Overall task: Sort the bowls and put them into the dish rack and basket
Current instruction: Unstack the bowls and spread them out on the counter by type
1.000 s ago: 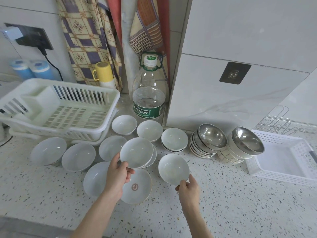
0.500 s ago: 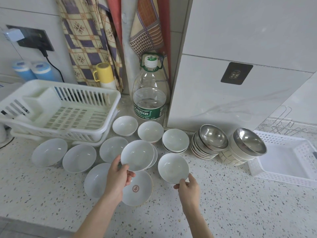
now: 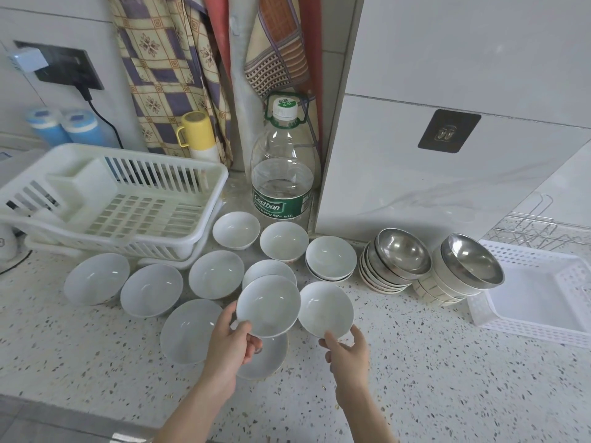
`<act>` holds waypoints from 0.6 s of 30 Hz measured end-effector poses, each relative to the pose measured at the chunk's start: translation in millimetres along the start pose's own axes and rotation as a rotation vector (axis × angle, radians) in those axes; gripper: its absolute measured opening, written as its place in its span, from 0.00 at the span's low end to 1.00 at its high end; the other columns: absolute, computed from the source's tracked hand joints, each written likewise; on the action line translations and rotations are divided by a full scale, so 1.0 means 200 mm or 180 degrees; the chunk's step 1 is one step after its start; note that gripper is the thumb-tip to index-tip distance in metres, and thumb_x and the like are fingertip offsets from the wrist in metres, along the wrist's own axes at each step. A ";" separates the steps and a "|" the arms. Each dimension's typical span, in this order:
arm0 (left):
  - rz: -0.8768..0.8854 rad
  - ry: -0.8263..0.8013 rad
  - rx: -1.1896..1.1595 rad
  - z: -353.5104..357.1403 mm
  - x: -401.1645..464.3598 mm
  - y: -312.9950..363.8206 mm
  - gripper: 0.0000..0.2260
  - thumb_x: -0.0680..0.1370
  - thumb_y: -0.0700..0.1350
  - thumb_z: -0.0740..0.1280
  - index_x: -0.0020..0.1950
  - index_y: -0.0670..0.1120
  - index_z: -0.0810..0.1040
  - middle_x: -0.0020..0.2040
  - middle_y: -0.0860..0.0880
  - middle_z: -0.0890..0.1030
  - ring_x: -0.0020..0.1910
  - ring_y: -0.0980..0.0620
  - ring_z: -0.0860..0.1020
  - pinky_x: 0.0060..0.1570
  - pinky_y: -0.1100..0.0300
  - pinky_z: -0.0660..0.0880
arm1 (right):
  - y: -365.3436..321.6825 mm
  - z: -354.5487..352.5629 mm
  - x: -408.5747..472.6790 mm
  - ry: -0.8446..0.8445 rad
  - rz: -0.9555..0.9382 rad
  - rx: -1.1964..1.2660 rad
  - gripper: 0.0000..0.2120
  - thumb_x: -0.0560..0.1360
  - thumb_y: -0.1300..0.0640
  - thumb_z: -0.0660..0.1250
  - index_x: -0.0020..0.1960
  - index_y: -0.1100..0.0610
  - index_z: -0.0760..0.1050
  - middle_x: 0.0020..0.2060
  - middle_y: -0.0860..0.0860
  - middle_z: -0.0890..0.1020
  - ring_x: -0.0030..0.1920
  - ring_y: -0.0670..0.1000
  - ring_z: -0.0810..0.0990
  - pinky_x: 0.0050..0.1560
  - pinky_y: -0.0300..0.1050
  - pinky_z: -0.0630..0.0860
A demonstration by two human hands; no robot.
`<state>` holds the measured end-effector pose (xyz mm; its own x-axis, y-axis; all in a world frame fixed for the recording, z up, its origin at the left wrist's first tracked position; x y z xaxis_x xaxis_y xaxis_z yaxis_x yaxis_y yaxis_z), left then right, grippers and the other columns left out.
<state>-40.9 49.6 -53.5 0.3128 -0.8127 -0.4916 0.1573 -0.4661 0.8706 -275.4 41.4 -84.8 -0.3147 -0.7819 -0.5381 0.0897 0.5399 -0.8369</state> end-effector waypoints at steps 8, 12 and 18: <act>0.0060 -0.0245 0.0126 0.04 -0.06 0.00 0.20 0.79 0.35 0.60 0.61 0.59 0.75 0.29 0.44 0.78 0.25 0.55 0.71 0.22 0.65 0.63 | -0.01 -0.05 0.00 -0.0245 0.0066 -0.0042 0.31 0.76 0.58 0.69 0.75 0.52 0.60 0.39 0.53 0.86 0.27 0.48 0.71 0.29 0.40 0.70; 0.0173 -0.0492 0.0306 0.10 -0.12 -0.01 0.21 0.80 0.36 0.60 0.60 0.63 0.73 0.27 0.45 0.78 0.23 0.56 0.70 0.22 0.65 0.65 | -0.01 -0.14 -0.01 0.0000 -0.0088 -0.0095 0.21 0.79 0.51 0.65 0.70 0.50 0.66 0.38 0.53 0.85 0.32 0.49 0.72 0.39 0.46 0.70; 0.0191 -0.1024 0.0681 0.22 -0.21 -0.07 0.21 0.81 0.39 0.59 0.62 0.65 0.71 0.28 0.47 0.78 0.25 0.55 0.72 0.26 0.64 0.67 | -0.05 -0.18 -0.12 -0.0455 -0.0517 -0.0001 0.13 0.81 0.54 0.62 0.40 0.51 0.80 0.25 0.55 0.77 0.21 0.46 0.61 0.22 0.35 0.61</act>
<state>-97.2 75.0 -44.9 0.0005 -0.8930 -0.4500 -0.0619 -0.4492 0.8913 -303.2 65.2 -59.3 -0.1877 -0.8949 -0.4049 0.0485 0.4033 -0.9138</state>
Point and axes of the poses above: each hand's wrist, its own x-axis towards the middle knuckle, its own z-axis out of the palm, y = z × x, the point moved 7 cm from there along x, towards the middle knuckle
